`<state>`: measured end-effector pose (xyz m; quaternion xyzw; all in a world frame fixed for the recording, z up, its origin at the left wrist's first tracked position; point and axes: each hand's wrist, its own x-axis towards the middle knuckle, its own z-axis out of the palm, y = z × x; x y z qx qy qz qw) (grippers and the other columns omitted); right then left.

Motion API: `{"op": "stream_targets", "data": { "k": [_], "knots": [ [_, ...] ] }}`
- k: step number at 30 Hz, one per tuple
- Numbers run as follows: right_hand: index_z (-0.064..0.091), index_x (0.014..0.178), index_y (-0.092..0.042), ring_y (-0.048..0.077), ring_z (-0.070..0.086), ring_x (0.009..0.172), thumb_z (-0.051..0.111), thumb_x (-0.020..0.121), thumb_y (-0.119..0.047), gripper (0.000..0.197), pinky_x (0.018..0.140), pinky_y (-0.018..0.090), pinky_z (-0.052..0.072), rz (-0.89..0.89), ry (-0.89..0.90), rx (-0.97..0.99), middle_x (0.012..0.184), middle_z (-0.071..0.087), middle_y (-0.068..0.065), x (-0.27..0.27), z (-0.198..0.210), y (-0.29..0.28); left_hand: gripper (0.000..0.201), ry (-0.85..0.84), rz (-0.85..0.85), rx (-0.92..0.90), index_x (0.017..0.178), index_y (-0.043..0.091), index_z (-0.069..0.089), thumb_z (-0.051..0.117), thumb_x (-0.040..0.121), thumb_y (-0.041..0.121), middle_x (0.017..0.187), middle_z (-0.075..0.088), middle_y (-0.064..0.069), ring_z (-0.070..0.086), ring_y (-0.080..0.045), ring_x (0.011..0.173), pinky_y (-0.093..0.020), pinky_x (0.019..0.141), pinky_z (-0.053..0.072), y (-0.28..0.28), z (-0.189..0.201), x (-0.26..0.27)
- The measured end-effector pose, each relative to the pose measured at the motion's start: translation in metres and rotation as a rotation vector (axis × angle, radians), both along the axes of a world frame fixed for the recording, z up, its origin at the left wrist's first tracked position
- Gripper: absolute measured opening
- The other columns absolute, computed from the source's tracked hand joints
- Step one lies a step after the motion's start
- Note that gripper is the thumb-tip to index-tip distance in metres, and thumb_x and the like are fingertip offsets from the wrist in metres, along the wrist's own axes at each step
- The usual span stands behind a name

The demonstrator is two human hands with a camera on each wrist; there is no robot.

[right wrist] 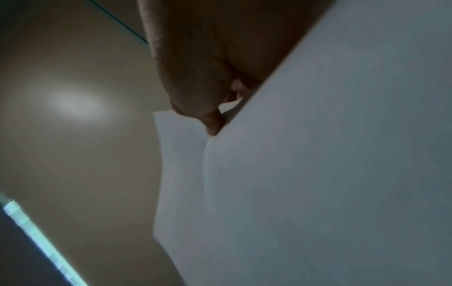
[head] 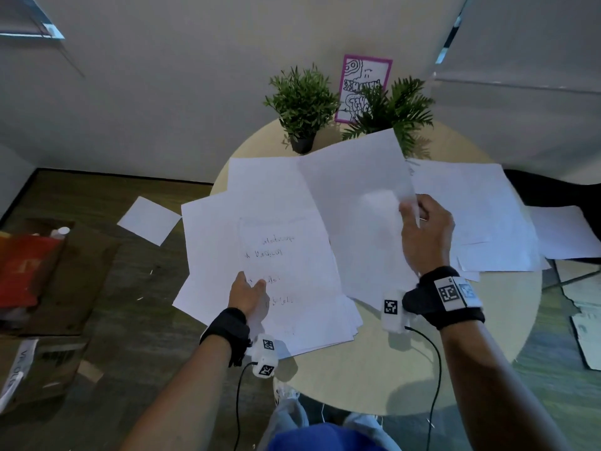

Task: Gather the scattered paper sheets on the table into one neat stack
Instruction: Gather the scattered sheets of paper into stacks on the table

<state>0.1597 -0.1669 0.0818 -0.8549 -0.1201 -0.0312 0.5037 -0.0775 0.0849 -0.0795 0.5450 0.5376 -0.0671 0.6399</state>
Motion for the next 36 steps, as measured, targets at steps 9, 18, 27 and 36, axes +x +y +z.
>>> {"op": "stream_targets", "data": {
  "k": [9, 18, 27, 36],
  "knots": [
    [0.05, 0.068, -0.015, 0.01, 0.029, 0.055, 0.061, 0.096, -0.021, 0.031, 0.051, 0.023, 0.027, 0.14, 0.036, 0.12, 0.058, 0.037, -0.006, 0.008, 0.02, 0.021, 0.042, -0.077, -0.001, 0.064, 0.142, 0.01, 0.036, 0.04, 0.104, 0.029, 0.135, 0.038, -0.001, 0.037, -0.026, 0.133, -0.032, 0.1, 0.029, -0.008, 0.051, 0.007],
    [0.032, 0.06, -0.022, 0.012, 0.03, 0.055, 0.063, 0.094, -0.021, 0.046, 0.049, 0.022, 0.025, 0.226, 0.317, -0.251, 0.058, 0.03, -0.01, -0.041, -0.085, 0.056, 0.121, -0.145, 0.23, -0.226, 0.154, 0.02, 0.029, 0.047, 0.06, 0.094, 0.16, 0.024, -0.006, 0.025, -0.026, 0.147, -0.045, 0.122, 0.017, 0.0, 0.034, -0.005],
    [0.036, 0.079, -0.028, 0.019, 0.035, 0.078, 0.061, 0.095, -0.033, 0.029, 0.072, 0.03, 0.033, 0.208, 0.394, -0.421, 0.067, 0.03, -0.016, -0.06, -0.165, 0.076, 0.021, -0.099, 0.028, 0.13, 0.089, 0.017, 0.047, 0.054, 0.095, 0.036, 0.081, 0.045, 0.005, 0.046, -0.017, 0.075, -0.028, 0.069, 0.039, -0.014, 0.048, 0.001],
    [0.058, 0.118, -0.021, 0.018, 0.063, 0.1, 0.067, 0.089, -0.044, 0.038, 0.091, 0.043, 0.054, 0.169, 0.4, -0.404, 0.109, 0.067, -0.002, -0.057, -0.17, 0.083, 0.01, -0.067, -0.121, 0.308, 0.095, 0.009, 0.047, 0.056, 0.092, 0.01, 0.075, 0.043, 0.006, 0.043, -0.012, 0.063, -0.021, 0.055, 0.037, -0.012, 0.038, -0.003]
  ]
}}
